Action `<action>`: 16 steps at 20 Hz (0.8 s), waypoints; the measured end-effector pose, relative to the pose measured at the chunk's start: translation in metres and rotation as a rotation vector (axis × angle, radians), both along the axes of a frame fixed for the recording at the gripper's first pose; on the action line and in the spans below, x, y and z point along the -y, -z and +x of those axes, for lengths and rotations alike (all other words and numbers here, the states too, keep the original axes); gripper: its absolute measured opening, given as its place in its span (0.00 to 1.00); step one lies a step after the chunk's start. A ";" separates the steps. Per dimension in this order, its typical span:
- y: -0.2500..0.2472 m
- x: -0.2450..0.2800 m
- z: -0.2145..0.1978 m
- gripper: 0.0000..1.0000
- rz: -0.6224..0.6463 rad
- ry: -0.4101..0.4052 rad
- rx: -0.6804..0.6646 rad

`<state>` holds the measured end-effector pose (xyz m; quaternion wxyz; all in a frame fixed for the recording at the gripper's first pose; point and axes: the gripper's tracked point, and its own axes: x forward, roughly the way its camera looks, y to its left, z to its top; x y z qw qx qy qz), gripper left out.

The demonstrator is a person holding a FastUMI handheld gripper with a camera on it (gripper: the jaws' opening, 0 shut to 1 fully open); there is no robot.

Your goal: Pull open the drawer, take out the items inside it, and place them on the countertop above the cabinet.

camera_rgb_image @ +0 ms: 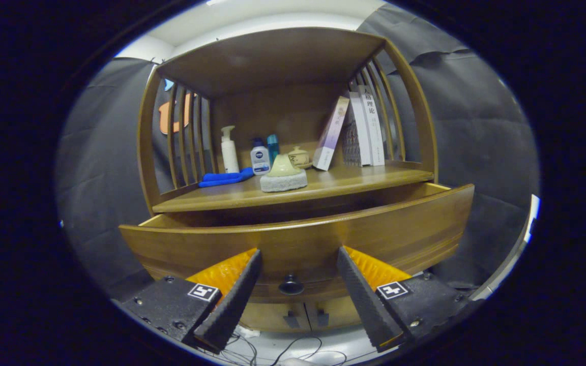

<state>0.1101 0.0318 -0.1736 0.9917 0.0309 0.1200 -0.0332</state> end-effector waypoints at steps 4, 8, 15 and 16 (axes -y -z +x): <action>0.002 -0.001 0.032 0.99 -0.008 0.009 0.012; 0.003 -0.001 0.055 0.99 -0.022 0.011 0.008; 0.005 0.001 0.073 0.99 -0.028 -0.001 0.030; 0.006 0.002 0.072 0.99 -0.046 -0.004 0.027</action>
